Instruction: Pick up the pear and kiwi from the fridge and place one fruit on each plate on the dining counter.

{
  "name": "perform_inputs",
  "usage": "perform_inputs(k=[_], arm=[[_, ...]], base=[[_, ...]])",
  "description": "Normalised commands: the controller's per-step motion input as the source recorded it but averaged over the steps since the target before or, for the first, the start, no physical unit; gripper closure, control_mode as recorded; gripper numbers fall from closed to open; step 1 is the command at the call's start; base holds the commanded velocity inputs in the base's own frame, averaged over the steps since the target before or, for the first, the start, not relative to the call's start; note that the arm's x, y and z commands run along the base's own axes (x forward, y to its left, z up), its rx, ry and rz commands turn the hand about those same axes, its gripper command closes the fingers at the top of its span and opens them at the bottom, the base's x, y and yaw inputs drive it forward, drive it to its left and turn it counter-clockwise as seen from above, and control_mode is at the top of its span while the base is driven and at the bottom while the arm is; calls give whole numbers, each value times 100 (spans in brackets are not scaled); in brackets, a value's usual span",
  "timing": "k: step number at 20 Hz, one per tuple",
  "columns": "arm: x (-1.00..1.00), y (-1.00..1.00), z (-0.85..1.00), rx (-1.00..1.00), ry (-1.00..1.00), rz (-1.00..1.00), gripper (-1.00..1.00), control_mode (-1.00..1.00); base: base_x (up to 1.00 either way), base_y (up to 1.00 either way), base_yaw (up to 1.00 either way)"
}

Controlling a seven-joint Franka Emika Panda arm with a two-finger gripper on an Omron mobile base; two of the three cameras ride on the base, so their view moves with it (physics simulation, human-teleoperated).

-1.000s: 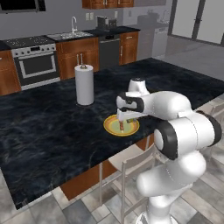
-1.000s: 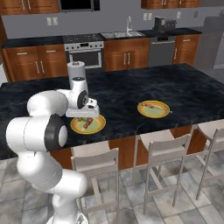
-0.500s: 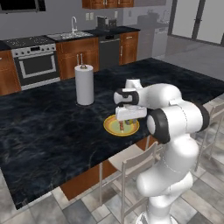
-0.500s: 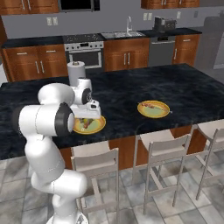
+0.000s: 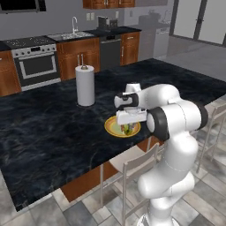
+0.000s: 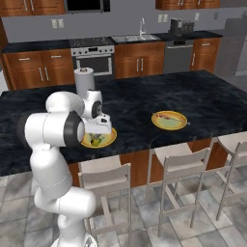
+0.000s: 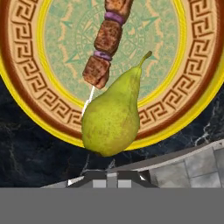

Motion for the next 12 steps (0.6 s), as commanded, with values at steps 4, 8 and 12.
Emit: perform_inputs(k=[4, 8, 12], arm=[[1, 0, -31, 0, 0, 0, 100, -100], [13, 0, -9, 0, 0, 0, 100, -100], [10, 0, 0, 0, 0, 0, 100, -100]], base=[[0, 0, 0], [0, 0, 0], [0, 0, 0]])
